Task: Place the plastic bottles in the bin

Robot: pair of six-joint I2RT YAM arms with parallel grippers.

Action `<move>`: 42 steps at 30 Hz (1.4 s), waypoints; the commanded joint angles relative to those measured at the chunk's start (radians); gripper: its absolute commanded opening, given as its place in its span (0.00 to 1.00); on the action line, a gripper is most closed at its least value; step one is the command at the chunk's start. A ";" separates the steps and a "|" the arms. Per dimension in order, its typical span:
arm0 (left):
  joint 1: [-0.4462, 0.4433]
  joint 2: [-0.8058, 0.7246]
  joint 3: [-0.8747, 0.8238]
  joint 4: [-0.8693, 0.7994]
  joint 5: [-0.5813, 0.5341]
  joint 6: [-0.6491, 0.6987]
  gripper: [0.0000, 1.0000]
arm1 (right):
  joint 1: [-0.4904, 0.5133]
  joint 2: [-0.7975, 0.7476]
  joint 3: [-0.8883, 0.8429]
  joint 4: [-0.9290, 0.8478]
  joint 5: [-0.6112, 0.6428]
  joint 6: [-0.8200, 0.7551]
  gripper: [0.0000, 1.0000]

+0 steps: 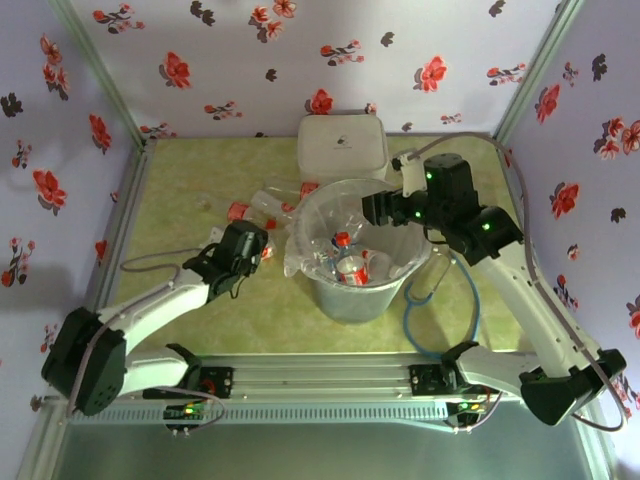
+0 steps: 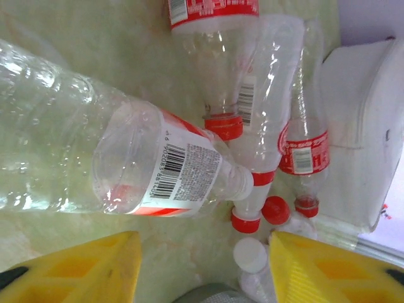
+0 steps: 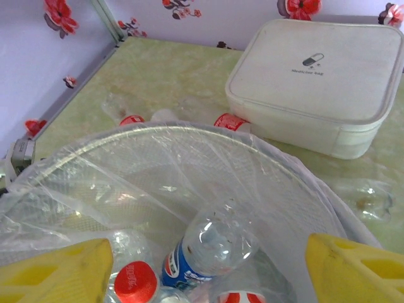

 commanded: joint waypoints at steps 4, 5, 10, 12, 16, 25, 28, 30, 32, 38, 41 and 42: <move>-0.007 0.052 -0.034 0.063 -0.033 -0.017 0.99 | -0.007 0.014 0.000 0.049 -0.035 0.044 0.80; -0.007 0.072 -0.021 0.068 -0.033 -0.027 1.00 | -0.007 0.015 0.001 0.048 -0.033 0.045 0.80; -0.012 0.145 0.016 0.098 -0.049 -0.120 1.00 | -0.007 0.009 -0.003 0.033 -0.001 0.038 0.80; -0.021 0.174 0.021 0.111 -0.060 -0.164 1.00 | -0.007 0.008 -0.008 0.028 0.013 0.032 0.80; -0.021 0.208 0.023 0.110 -0.120 -0.198 1.00 | -0.008 0.009 -0.016 0.023 0.022 0.021 0.80; 0.114 0.214 0.039 0.077 -0.090 -0.100 1.00 | -0.026 -0.019 -0.038 0.000 0.042 -0.005 0.81; 0.144 0.215 0.061 0.069 -0.064 -0.045 1.00 | -0.034 -0.029 -0.057 0.006 0.041 -0.002 0.81; 0.147 0.233 0.073 0.083 -0.037 -0.030 1.00 | -0.036 -0.029 -0.060 0.009 0.037 0.000 0.81; 0.127 0.270 0.095 0.093 -0.003 -0.028 1.00 | -0.037 -0.028 -0.062 0.012 0.034 -0.001 0.81; 0.065 0.388 0.071 0.187 0.017 -0.134 1.00 | -0.039 -0.028 -0.051 0.005 0.033 -0.005 0.81; 0.065 0.422 0.060 0.216 0.018 -0.158 1.00 | -0.041 -0.034 -0.049 -0.012 0.042 -0.012 0.81; 0.067 0.427 0.061 0.215 0.014 -0.158 1.00 | -0.042 -0.034 -0.050 -0.016 0.045 -0.013 0.81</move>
